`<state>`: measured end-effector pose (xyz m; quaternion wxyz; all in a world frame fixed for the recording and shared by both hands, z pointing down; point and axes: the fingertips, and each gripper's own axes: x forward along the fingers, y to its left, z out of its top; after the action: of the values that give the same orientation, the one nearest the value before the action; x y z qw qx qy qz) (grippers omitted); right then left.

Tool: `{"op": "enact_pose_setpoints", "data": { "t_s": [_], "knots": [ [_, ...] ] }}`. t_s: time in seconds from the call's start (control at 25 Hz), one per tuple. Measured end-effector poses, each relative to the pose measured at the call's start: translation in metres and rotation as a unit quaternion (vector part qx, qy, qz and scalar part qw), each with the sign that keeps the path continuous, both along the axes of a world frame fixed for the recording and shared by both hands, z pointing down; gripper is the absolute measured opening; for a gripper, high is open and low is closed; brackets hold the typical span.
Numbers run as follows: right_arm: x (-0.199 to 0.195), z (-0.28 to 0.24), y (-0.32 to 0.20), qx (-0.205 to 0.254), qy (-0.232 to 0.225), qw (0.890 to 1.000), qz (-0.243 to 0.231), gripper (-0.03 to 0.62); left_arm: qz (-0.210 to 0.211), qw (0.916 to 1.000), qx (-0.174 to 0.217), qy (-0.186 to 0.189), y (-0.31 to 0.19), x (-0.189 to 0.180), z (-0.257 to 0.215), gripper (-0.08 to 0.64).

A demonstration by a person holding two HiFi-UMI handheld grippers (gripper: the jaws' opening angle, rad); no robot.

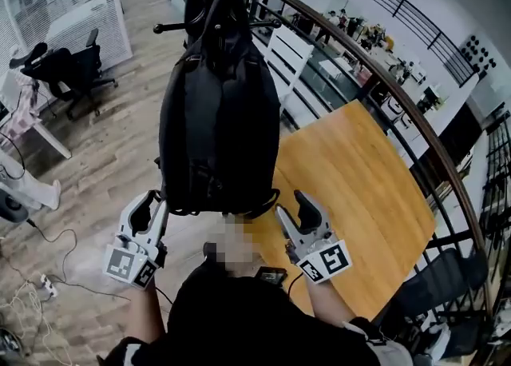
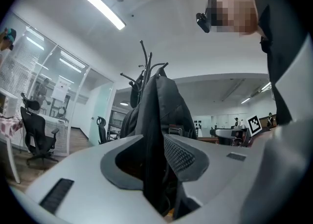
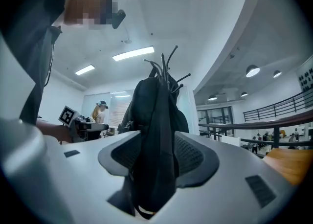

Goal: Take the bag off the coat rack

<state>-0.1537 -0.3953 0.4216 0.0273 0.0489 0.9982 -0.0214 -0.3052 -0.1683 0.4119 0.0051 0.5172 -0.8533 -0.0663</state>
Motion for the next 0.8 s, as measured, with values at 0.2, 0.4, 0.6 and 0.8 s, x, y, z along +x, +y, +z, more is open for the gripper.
{"op": "enact_pose_setpoints", "data": {
  "t_s": [0.2, 0.4, 0.6, 0.8],
  "knots": [
    [-0.048, -0.007, 0.002, -0.006, 0.001, 1.0, -0.022, 0.247, 0.013, 0.9998, -0.014, -0.009, -0.019, -0.026, -0.008, 0.172],
    [-0.081, -0.006, -0.003, -0.008, 0.004, 1.0, -0.029, 0.247, 0.038, 0.9986, -0.037, 0.002, -0.037, -0.039, 0.0, 0.242],
    [-0.088, -0.004, -0.005, -0.034, 0.0, 0.998, -0.059, 0.245, 0.06, 0.9967, -0.048, 0.024, -0.049, -0.049, 0.011, 0.241],
    [-0.093, 0.004, 0.005, -0.049, 0.006, 0.994, -0.094, 0.192, 0.087, 0.9949, -0.043, 0.028, -0.053, -0.046, 0.017, 0.181]
  ]
}}
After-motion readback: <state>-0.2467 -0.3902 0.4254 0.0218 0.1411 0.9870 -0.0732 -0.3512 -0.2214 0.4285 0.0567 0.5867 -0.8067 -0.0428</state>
